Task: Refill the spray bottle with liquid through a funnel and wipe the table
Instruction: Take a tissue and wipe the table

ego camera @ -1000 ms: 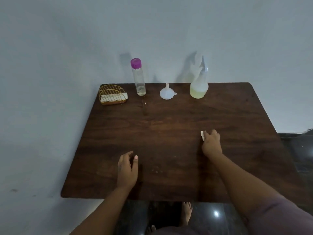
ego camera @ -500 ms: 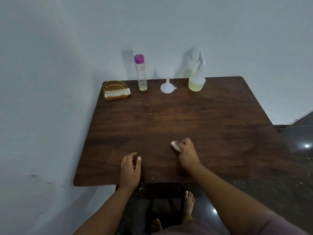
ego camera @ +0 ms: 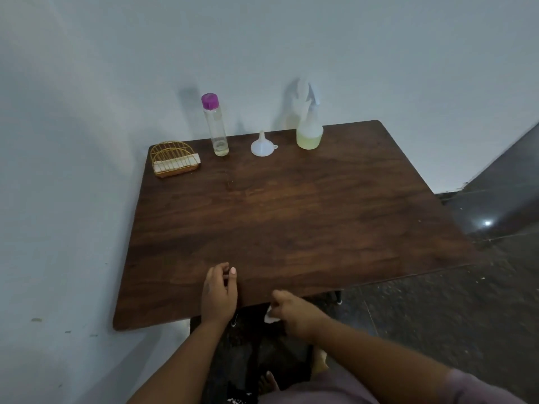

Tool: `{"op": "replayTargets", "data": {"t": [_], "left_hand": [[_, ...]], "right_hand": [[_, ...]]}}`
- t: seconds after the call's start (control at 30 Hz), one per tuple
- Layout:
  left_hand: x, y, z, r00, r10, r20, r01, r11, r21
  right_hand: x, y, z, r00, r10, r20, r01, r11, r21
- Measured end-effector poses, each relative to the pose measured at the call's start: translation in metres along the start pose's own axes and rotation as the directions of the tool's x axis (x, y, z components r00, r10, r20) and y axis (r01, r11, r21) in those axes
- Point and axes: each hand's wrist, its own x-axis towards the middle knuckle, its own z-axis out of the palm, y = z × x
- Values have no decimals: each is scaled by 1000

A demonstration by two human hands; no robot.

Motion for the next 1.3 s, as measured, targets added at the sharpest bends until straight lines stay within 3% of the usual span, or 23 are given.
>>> {"op": "replayTargets", "data": {"t": [0.07, 0.17, 0.23, 0.3, 0.37, 0.4, 0.47, 0.5, 0.6, 0.73, 0.83, 0.93, 1.0, 1.1, 1.17, 1.3], "left_hand": [[1, 11, 12, 999, 29, 35, -29, 999, -16], [5, 34, 36, 990, 74, 118, -69, 997, -44], [12, 55, 54, 973, 102, 207, -97, 995, -38], [21, 81, 71, 945, 122, 305, -119, 993, -27], [29, 107, 86, 910, 147, 388, -143, 989, -39], [33, 120, 94, 895, 161, 415, -155, 987, -48], [41, 146, 112, 869, 185, 459, -175, 982, -66], [45, 158, 121, 855, 196, 481, -183, 980, -73], [58, 196, 152, 812, 241, 531, -229, 969, -90], [82, 252, 202, 772, 306, 556, -299, 948, -107], [106, 297, 249, 764, 333, 552, -327, 938, -115], [130, 337, 302, 776, 315, 546, -316, 944, -95], [141, 357, 328, 778, 313, 545, -324, 943, -79], [156, 381, 361, 767, 329, 552, -377, 926, -28], [169, 393, 379, 776, 325, 540, -393, 919, 11], [191, 411, 407, 804, 303, 512, -392, 917, 73]], "right_hand": [[-15, 18, -12, 992, 117, -40, -115, 992, 47], [-31, 33, -41, 886, 427, -180, -339, 863, 375], [-33, 47, -68, 755, 626, -197, -445, 709, 548], [-35, 69, -88, 654, 756, -33, -517, 478, 710], [-45, 90, -105, 597, 798, 80, -424, 229, 876], [-53, 96, -112, 533, 840, 103, -345, 105, 933], [-66, 116, -121, 534, 836, 123, -181, -29, 983], [-71, 122, -127, 539, 834, 113, -138, -45, 989], [-83, 148, -146, 448, 894, 8, -213, 98, 972], [-97, 208, -182, 368, 927, -76, -46, 100, 994], [-119, 271, -219, 286, 947, -148, -24, 161, 987], [-150, 348, -260, 128, 975, -181, -152, 200, 968], [-173, 393, -279, 86, 981, -174, -337, 193, 921], [-195, 465, -290, 104, 993, -58, -544, 106, 833], [-192, 504, -295, 165, 986, 12, -636, 97, 766], [-155, 552, -302, 312, 947, 72, -631, 150, 761]]}}
